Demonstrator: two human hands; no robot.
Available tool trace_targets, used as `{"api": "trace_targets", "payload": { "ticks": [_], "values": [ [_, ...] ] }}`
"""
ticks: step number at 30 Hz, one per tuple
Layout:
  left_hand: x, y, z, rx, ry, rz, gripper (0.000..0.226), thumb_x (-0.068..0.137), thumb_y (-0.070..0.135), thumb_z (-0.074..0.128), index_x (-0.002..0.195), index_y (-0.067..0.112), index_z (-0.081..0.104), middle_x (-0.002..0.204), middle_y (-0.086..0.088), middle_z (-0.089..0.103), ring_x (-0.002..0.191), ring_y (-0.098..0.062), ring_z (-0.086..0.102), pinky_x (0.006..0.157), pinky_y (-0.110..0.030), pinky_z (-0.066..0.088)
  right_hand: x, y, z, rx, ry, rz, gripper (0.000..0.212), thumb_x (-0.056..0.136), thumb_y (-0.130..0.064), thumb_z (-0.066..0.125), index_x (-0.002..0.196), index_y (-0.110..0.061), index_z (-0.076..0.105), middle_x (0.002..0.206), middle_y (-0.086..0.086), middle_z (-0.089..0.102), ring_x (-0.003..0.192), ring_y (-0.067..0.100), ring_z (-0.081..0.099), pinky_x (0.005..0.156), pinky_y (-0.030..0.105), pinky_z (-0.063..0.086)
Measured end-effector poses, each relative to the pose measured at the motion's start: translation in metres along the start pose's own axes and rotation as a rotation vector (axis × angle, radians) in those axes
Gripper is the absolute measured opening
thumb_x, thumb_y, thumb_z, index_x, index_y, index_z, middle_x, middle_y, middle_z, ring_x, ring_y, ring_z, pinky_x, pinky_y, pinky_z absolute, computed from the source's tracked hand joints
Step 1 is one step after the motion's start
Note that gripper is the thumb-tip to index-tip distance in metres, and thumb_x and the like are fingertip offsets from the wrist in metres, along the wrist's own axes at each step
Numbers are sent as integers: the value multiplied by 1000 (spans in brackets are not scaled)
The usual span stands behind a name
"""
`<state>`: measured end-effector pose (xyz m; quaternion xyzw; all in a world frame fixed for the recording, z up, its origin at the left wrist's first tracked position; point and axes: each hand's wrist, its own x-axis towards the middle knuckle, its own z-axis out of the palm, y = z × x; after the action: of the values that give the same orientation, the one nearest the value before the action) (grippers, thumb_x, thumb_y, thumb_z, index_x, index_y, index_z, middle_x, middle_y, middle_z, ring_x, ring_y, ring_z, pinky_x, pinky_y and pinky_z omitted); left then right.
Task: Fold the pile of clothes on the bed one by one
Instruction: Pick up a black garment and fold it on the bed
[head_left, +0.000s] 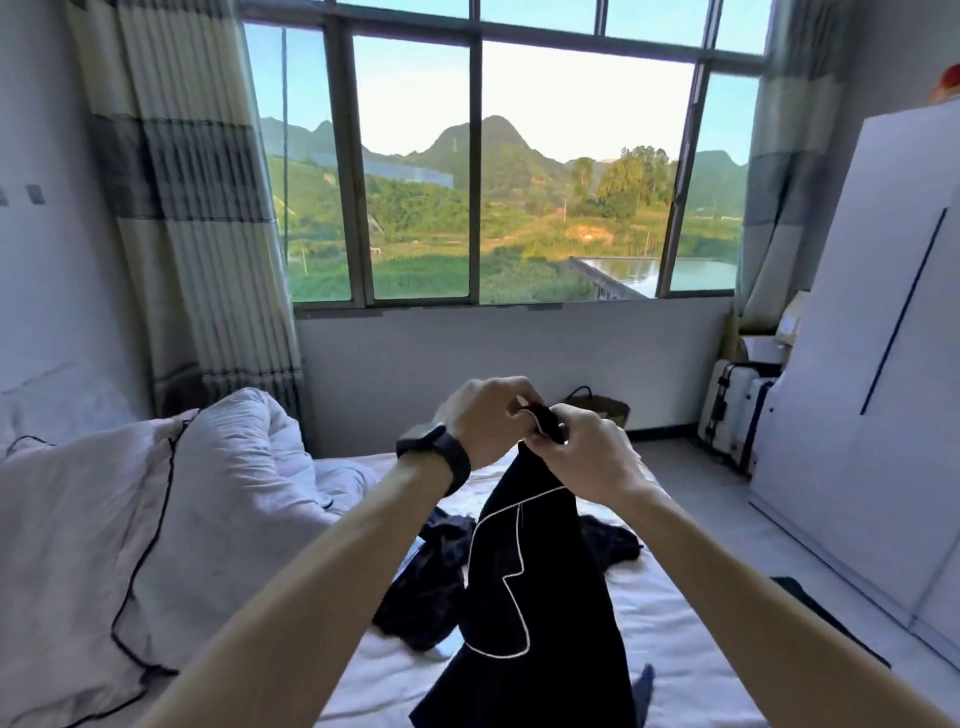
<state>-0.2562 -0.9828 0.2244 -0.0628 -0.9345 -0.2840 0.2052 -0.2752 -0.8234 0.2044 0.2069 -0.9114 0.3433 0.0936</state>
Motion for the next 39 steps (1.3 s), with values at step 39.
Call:
{"api": "trace_targets", "payload": {
  "ticks": [39],
  "values": [
    [-116,-182,-10,15,-194,-404,33,87,36,76,59,26,62,54,13,57,54,1,51,57,-18,39,-19,101,84,557,-372,188,16,96,-16,70,90,-1,68,66,2,53,54,11,53,50,23,45]
  ]
}}
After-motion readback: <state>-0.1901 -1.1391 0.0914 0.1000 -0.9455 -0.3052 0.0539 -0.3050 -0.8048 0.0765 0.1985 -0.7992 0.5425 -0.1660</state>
